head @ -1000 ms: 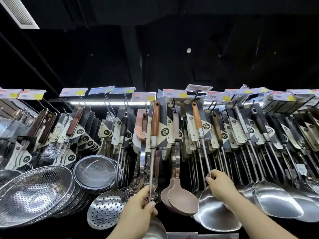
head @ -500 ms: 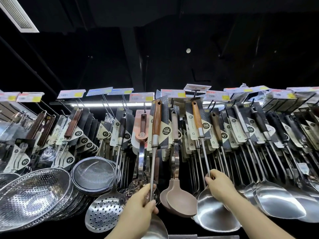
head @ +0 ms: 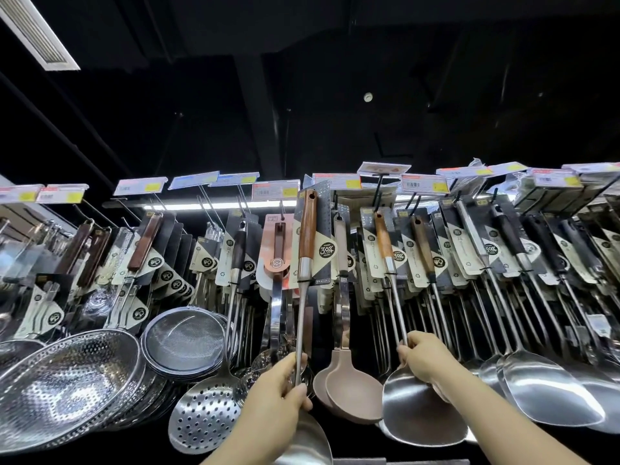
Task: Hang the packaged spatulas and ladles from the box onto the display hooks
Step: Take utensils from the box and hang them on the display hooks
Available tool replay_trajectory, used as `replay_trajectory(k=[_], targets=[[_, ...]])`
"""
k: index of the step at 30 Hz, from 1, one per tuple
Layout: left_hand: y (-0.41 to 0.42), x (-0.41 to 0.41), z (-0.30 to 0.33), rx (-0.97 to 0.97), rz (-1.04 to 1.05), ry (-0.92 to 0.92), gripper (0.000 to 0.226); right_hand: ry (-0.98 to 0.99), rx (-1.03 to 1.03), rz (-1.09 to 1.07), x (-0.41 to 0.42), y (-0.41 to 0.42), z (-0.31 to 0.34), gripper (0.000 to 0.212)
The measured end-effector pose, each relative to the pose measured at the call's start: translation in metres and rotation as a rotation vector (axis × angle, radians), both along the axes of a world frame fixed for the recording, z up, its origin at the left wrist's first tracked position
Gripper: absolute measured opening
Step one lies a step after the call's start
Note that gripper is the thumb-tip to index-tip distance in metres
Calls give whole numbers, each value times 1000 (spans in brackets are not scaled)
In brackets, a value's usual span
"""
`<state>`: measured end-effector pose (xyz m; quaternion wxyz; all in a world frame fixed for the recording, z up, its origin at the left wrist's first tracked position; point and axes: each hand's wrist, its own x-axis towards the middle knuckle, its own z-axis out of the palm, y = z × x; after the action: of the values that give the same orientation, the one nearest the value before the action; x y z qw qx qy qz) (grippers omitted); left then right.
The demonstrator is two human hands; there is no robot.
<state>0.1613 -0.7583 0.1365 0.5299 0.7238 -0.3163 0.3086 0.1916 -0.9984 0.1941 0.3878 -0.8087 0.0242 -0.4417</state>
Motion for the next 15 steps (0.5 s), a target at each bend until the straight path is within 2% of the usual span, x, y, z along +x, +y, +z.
replay_trajectory(k=[8,10,13,15], targets=[[1,0,3,16,6,-5,38,6,19,-72,22,-6,-4,34],[0,1,3,30,26,-25,40,36,-41,-152,19,-5,-11,32],[-4,4,2,35,29,-21,40,74,-169,-228,6,3,-18,12],[-9,5,2,24,12,-22,41,78,-267,-278,-5,8,-22,22]])
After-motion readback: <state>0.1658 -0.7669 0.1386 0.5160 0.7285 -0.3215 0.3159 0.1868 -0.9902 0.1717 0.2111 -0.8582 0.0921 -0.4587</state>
